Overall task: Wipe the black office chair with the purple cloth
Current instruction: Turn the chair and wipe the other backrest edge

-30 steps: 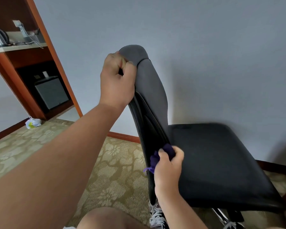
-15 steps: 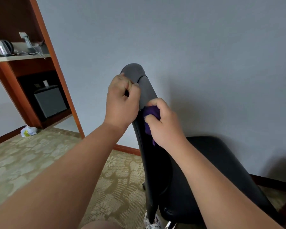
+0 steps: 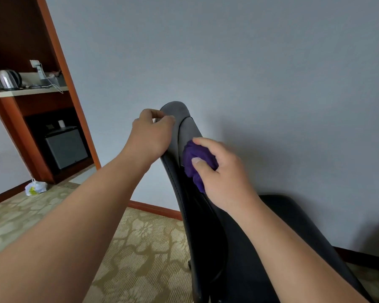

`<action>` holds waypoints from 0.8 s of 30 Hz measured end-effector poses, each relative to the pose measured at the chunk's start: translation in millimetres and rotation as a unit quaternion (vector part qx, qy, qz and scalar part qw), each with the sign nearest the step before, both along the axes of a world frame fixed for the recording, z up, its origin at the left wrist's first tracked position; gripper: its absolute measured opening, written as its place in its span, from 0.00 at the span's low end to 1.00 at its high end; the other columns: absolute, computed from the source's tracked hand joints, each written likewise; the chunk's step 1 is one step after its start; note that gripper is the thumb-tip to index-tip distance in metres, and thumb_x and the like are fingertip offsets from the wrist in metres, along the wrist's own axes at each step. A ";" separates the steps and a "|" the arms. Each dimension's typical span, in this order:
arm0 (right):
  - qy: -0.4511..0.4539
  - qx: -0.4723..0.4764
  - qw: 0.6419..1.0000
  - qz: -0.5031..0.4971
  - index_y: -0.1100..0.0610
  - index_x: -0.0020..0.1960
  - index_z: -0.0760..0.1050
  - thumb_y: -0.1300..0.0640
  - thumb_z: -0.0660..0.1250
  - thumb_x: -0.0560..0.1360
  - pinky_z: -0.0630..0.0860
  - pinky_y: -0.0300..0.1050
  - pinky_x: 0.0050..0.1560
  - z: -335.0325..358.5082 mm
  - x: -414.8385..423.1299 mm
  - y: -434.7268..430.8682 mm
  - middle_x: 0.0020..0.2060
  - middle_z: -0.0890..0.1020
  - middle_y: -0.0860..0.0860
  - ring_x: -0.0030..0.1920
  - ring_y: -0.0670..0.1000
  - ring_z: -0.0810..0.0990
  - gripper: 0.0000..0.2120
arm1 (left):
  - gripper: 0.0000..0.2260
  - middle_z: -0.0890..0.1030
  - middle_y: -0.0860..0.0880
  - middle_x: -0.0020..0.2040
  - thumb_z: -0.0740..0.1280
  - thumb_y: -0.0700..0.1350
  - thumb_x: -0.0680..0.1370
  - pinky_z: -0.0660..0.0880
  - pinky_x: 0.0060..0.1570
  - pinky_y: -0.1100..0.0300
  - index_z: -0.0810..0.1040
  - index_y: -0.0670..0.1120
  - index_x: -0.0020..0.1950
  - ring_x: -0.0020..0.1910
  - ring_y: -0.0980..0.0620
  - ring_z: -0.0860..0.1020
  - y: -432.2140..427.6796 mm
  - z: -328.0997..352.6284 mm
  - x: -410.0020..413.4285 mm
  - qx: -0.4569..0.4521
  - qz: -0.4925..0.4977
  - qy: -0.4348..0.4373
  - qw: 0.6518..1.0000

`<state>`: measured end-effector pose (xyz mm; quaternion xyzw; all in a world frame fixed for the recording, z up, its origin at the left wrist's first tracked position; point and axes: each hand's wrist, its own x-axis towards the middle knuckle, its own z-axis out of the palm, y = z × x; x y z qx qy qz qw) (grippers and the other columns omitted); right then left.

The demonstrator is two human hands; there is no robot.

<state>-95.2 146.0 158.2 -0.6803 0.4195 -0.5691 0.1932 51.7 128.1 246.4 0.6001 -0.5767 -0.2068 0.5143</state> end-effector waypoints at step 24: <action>0.161 0.085 0.983 -0.034 0.52 0.39 0.76 0.53 0.62 0.79 0.77 0.50 0.40 38.5 44.0 -99.6 0.35 0.79 0.49 0.39 0.53 0.79 0.11 | 0.23 0.71 0.51 0.72 0.54 0.39 0.82 0.65 0.38 0.68 0.66 0.53 0.77 0.55 0.53 0.70 -68.8 2.9 32.8 0.046 -0.015 -0.130 0.990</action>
